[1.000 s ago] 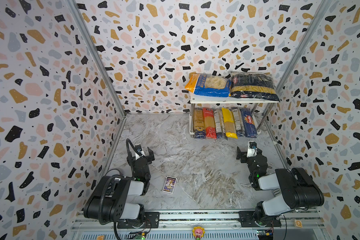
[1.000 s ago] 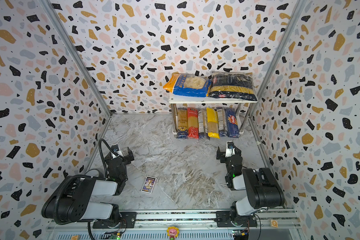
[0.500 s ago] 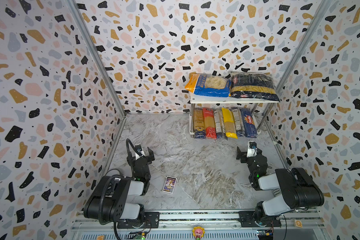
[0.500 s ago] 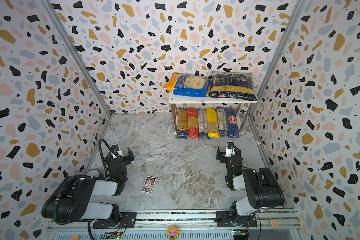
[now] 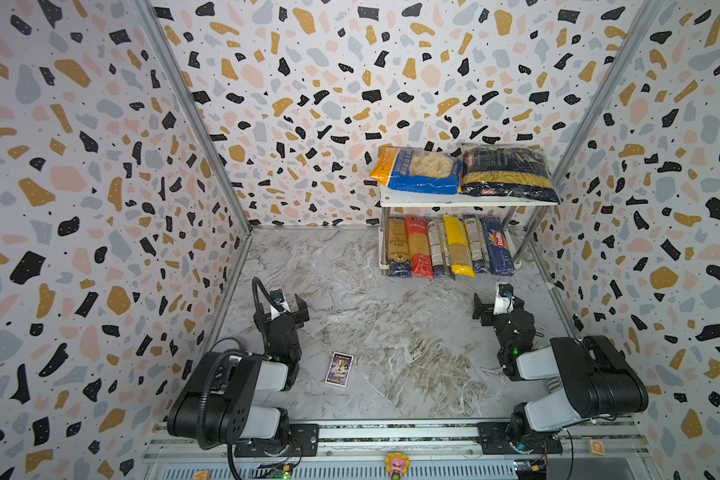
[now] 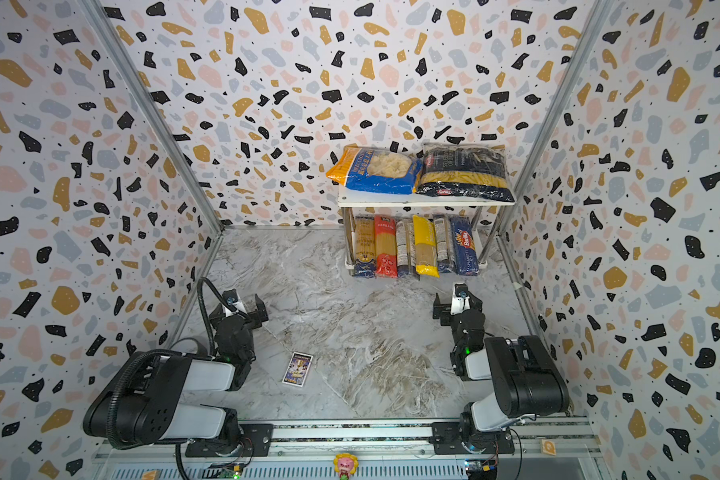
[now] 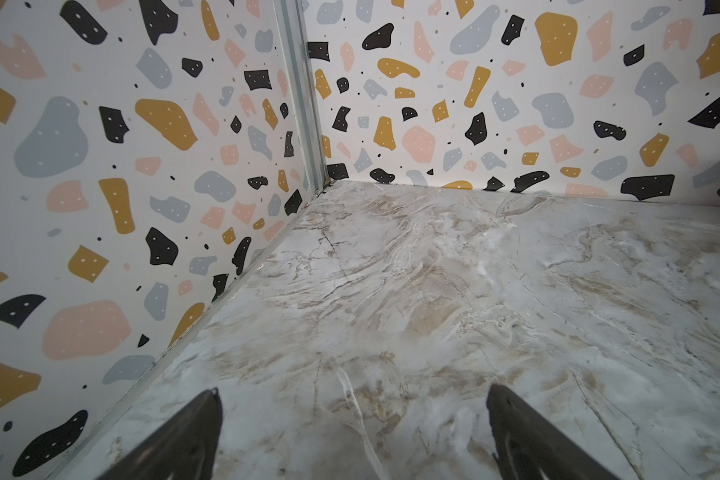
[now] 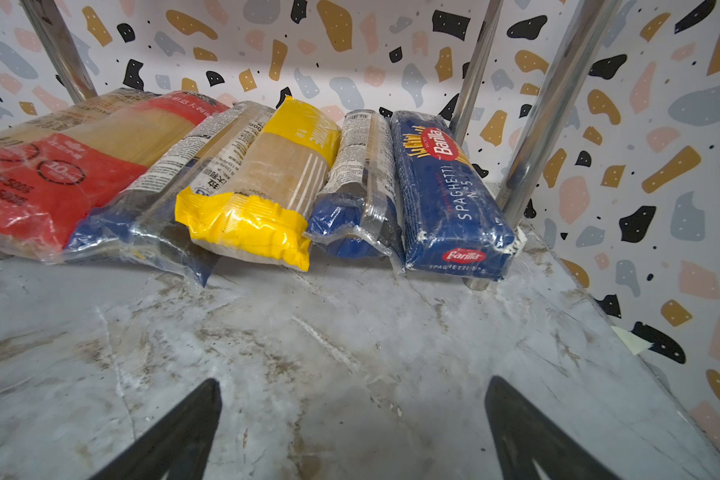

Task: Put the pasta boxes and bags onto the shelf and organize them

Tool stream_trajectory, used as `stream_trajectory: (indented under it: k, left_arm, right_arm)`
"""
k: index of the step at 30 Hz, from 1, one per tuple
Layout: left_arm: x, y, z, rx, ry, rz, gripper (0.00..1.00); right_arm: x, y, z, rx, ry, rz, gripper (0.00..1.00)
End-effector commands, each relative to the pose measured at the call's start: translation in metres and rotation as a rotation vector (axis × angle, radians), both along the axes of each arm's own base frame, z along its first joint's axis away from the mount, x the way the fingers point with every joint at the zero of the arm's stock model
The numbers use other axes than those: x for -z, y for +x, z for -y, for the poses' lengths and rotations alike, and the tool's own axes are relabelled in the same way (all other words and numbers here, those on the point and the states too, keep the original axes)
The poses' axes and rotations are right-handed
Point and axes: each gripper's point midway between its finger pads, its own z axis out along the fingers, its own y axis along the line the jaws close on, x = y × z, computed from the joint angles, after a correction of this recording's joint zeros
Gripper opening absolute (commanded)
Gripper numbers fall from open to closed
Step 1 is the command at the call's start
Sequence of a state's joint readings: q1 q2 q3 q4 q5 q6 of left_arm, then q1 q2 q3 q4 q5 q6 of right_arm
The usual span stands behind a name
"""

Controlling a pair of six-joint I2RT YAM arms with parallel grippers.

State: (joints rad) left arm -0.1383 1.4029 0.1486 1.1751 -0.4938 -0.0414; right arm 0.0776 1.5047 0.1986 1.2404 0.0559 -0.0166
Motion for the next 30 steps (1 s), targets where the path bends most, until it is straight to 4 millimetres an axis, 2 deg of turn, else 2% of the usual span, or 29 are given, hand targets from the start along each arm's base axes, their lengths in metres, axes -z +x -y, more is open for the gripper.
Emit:
stream_trajectory:
  k: [1, 30]
  left_arm:
    - [-0.0139, 0.0026, -0.0014, -0.005, -0.015, 0.057, 0.99]
    - [-0.0139, 0.0055, 0.0055, 0.039, -0.002, 0.049, 1.00]
  right_arm:
    - [-0.0093, 0.0028, -0.0011, 0.000, 0.007, 0.027, 0.99]
    - [-0.0098, 0.0029, -0.0009, 0.000, 0.006, 0.029, 0.99]
